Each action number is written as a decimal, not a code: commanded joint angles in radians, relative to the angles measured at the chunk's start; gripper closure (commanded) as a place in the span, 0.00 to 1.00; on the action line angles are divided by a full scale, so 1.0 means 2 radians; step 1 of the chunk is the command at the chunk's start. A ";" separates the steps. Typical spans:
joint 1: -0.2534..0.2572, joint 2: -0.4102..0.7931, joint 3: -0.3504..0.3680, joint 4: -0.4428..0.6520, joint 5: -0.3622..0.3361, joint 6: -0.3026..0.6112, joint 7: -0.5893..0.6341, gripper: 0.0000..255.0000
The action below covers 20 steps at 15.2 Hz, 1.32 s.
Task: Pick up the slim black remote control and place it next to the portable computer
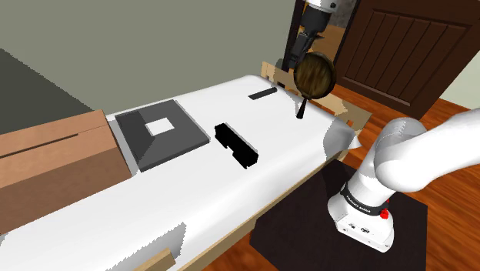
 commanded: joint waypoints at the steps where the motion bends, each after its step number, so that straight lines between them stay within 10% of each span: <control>1: 0.005 0.017 -0.026 -0.003 -0.011 0.012 -0.053 0.00; 11: 0.043 0.164 -0.156 0.049 -0.025 0.071 -0.314 0.00; 20: 0.058 0.374 -0.232 0.167 0.062 0.102 -0.571 0.00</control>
